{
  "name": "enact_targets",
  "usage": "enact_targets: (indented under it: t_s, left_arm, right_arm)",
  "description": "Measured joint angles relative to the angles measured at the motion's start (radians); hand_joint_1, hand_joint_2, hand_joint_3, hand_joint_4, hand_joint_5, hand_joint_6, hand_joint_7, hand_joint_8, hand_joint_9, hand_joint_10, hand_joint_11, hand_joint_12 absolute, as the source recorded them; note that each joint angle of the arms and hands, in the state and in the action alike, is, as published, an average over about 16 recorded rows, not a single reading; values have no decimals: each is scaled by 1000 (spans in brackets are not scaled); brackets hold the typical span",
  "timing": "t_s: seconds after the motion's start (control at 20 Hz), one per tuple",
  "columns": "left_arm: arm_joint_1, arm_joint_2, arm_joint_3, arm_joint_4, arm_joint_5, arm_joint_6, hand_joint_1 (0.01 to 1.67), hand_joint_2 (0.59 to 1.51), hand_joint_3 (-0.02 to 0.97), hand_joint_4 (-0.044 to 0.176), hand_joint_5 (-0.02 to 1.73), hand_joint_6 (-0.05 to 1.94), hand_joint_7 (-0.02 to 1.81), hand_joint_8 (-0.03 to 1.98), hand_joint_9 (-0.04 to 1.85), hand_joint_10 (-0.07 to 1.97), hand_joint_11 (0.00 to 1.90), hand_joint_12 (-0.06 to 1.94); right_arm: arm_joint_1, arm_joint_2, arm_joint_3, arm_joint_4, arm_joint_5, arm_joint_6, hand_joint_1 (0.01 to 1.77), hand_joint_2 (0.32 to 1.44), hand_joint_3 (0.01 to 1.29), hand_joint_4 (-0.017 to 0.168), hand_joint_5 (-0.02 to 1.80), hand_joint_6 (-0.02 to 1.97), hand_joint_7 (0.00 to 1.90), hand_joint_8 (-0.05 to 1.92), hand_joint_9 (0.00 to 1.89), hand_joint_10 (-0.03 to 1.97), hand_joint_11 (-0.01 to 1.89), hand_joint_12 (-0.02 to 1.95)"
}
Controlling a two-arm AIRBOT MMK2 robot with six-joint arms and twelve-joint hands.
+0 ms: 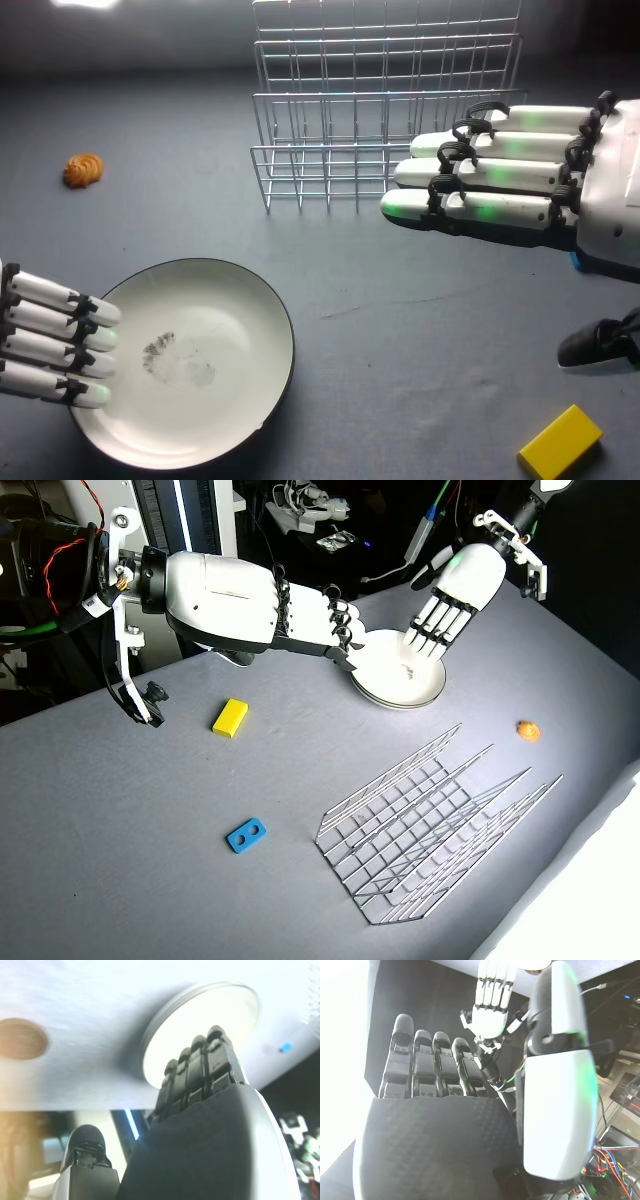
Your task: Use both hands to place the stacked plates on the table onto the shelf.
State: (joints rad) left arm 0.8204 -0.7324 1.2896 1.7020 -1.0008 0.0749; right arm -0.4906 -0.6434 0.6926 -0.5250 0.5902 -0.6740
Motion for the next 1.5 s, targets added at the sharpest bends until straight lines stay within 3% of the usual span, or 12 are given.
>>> enact_targets:
  t_s: [0.5,1.2,1.5]
  left_arm:
    - [50,1,-18,1,75,-22,17,1098,19,-3,6,-7,17,-7,19,7,14,-15]
    - [101,4,-80,-37,160,-57,15,1092,20,-7,3,-10,10,-6,17,7,14,10]
    - [125,8,-106,-56,189,-79,15,1095,19,-8,-7,-21,-2,-8,16,8,13,13]
  right_arm:
    - [0,0,0,0,0,-3,1086,880,13,8,15,25,12,22,19,8,13,269]
    - [-3,0,0,0,0,-11,1121,893,13,8,23,26,18,23,19,9,13,392]
    - [-5,0,0,0,0,-14,1170,913,13,8,23,26,21,23,19,9,13,305]
